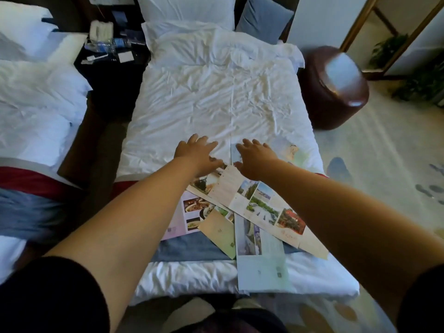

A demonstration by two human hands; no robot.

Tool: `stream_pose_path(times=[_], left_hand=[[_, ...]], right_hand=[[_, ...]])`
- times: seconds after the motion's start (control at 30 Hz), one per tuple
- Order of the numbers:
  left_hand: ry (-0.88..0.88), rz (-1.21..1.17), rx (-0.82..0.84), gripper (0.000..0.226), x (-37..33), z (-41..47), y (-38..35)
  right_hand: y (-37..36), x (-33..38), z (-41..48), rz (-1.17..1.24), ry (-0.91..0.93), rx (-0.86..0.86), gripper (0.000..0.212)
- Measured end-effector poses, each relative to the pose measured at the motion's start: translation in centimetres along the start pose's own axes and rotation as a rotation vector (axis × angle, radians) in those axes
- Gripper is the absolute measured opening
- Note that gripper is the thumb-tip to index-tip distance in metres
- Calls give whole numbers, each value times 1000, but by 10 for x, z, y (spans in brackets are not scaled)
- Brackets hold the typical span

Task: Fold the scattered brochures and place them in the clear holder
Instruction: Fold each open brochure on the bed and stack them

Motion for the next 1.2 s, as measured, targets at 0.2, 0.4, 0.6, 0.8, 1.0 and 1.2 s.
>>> stream_pose_path(times=[0.2,0.4,0.6,0.8,1.0,1.2], left_hand=[[-67,-50,197,75,-43,19,-102],[-176,-50,342,76,-96,49,-211],[-224,-65,397,76,-138,98,-312],[-206,-78,274,69,-168,165,-377],[-142,-171,215,65,-186,190,-415],[-37,-304,156,67,-198,161,-443]], right_hand=[[-107,-30,17,-41,7,188,67],[-217,-68,53,70,-73,300,71],[-327,-122,91,212,-219,417,68],[-399,-159,114,257,-303,384,75],[-435,-164,133,311,-270,306,69],[-451,-169,132,264,-153,239,63]])
Point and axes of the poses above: each hand's wrist, its own z-axis towards the middle knuckle, its own y-axis out of the back of the hand, x = y × z, the point moved 4 cm from there along z, towards the middle knuckle, and after that the axes turned 12 degrees about z, right-handed, at the moved point
